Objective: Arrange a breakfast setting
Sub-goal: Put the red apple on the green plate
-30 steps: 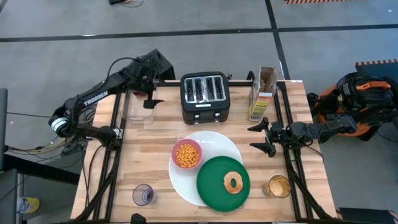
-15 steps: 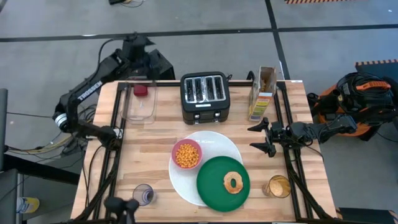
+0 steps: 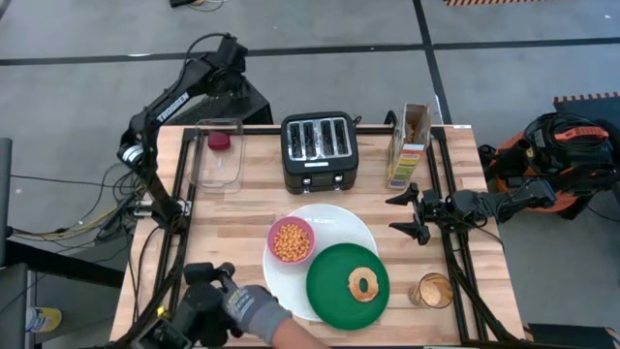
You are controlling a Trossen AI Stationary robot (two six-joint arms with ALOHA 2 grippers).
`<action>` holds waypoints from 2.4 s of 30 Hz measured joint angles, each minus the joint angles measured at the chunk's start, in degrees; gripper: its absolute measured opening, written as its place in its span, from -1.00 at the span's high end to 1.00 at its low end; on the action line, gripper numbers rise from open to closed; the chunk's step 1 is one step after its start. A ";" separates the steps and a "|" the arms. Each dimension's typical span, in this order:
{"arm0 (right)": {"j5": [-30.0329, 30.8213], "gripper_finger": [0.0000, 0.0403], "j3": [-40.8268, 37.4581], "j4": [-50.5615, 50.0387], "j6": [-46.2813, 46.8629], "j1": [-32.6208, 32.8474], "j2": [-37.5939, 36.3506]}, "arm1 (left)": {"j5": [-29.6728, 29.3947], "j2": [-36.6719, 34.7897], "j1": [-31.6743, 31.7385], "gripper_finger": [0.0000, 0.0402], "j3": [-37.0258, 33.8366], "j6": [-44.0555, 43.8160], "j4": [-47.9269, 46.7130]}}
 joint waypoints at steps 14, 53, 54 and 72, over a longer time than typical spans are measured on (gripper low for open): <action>0.00 -0.97 0.00 0.00 0.00 -0.01 -0.02 | 6.14 0.66 4.58 -0.99 1.16 -0.16 -35.81; 0.00 -0.97 0.00 0.00 0.00 -0.01 -0.01 | 10.14 2.39 13.74 -0.99 -9.33 23.35 -15.45; 0.00 -0.97 0.00 0.00 0.00 0.00 -0.02 | 9.52 2.39 13.74 -0.99 -9.33 22.84 -14.12; 0.00 -0.97 0.00 0.00 0.00 0.00 -0.02 | 11.60 2.39 17.08 -0.99 -12.35 26.47 -12.03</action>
